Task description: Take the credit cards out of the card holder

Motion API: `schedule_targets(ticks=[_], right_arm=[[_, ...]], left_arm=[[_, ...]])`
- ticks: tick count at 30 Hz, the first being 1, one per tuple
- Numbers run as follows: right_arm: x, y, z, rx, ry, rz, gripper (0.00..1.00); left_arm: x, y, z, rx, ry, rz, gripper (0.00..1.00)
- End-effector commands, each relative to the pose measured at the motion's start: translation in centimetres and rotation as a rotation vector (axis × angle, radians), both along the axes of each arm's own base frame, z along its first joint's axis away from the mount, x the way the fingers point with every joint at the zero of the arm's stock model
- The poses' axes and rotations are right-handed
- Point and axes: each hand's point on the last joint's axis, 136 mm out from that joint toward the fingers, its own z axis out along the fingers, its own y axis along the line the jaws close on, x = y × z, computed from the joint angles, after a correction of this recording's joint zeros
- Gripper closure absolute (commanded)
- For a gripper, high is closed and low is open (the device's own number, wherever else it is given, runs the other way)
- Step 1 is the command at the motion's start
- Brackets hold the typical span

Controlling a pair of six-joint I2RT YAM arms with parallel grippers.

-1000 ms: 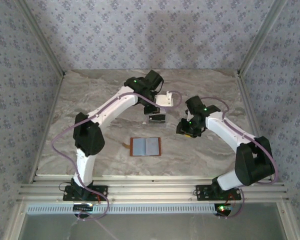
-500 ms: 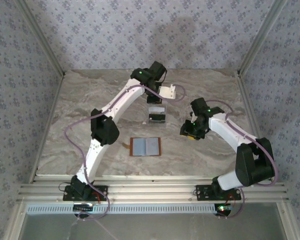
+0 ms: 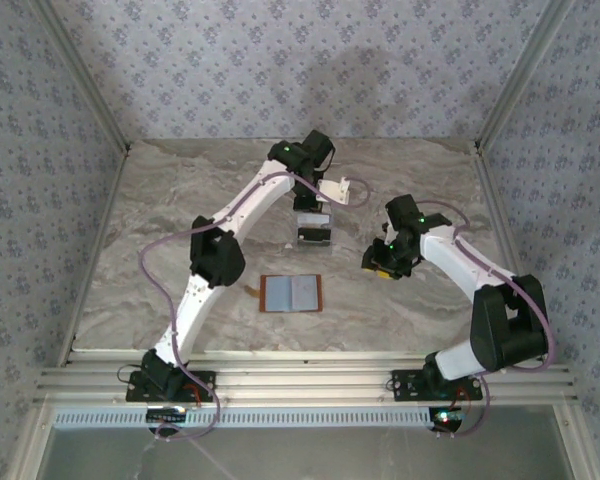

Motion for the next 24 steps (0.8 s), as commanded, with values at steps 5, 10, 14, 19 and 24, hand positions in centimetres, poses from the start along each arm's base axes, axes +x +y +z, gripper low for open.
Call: schedule_targets(ticks=[5, 10, 14, 19, 24], right_arm=[[-0.2, -0.1, -0.4, 0.004, 0.022, 0.017, 0.59], [-0.1, 0.0, -0.4, 0.005, 0.022, 0.019, 0.59], [0.1, 0.0, -0.4, 0.006, 0.017, 0.017, 0.60], [0.2, 0.0, -0.2, 0.006, 0.008, 0.014, 0.60], [0.3, 0.1, 0.1, 0.007, 0.000, 0.013, 0.60]], left_arm=[[0.2, -0.1, -1.3, 0.036, -0.001, -0.020, 1.00], [0.8, -0.2, -2.0, 0.048, -0.020, -0.006, 0.94], [2.1, -0.3, -1.7, 0.048, -0.077, 0.019, 0.77], [3.1, -1.0, 0.2, 0.005, -0.137, 0.043, 0.71], [3.5, -1.6, 2.4, -0.054, -0.171, 0.063, 0.69]])
